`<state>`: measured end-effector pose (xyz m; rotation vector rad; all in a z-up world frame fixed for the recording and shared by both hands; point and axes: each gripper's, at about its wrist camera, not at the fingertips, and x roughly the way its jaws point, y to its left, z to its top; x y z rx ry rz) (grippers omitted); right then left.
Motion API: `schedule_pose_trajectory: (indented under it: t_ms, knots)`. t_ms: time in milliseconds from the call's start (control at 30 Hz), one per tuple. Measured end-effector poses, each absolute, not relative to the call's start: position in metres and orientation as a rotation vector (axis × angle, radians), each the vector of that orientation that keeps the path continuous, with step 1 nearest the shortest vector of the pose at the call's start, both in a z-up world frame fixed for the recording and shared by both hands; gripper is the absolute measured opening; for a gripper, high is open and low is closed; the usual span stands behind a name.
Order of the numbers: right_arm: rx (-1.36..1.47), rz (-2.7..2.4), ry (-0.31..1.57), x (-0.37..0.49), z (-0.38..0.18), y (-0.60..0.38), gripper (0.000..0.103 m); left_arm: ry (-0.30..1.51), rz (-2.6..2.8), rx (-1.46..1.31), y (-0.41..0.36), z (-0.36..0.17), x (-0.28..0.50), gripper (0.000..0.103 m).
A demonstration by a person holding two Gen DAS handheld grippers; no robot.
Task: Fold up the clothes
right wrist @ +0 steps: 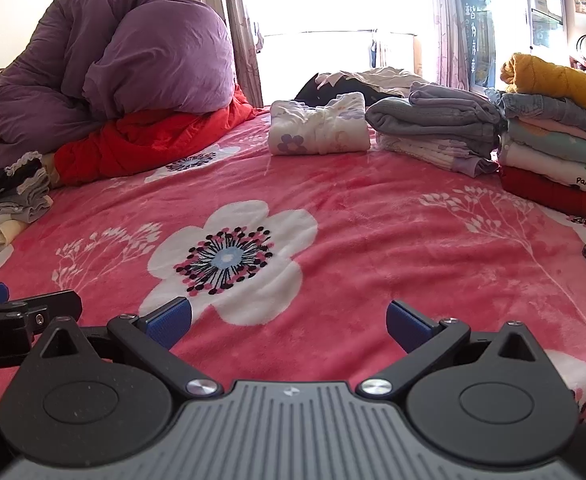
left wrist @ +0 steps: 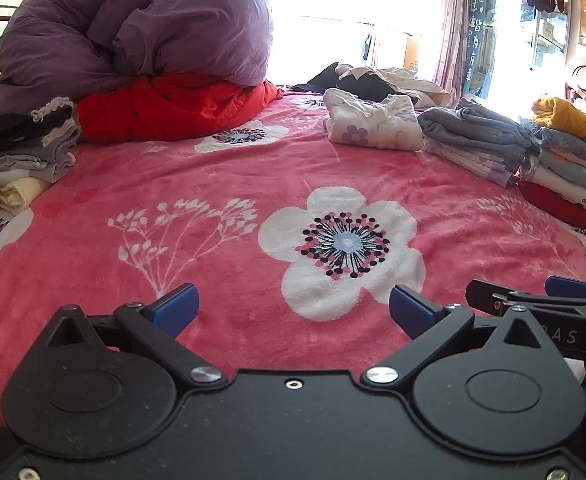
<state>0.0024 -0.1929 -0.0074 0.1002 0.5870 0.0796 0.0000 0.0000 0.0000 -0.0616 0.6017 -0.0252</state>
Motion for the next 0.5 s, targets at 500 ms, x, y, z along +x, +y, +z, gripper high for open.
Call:
schedule_pose_trajectory:
  t_ms: [500]
  knots:
    - [0.101,0.080,0.593,0.0023,-0.0102,-0.1921,0.103,0.604,-0.025,-0.039,-0.0021,-0.0003,-0.0010,0.103]
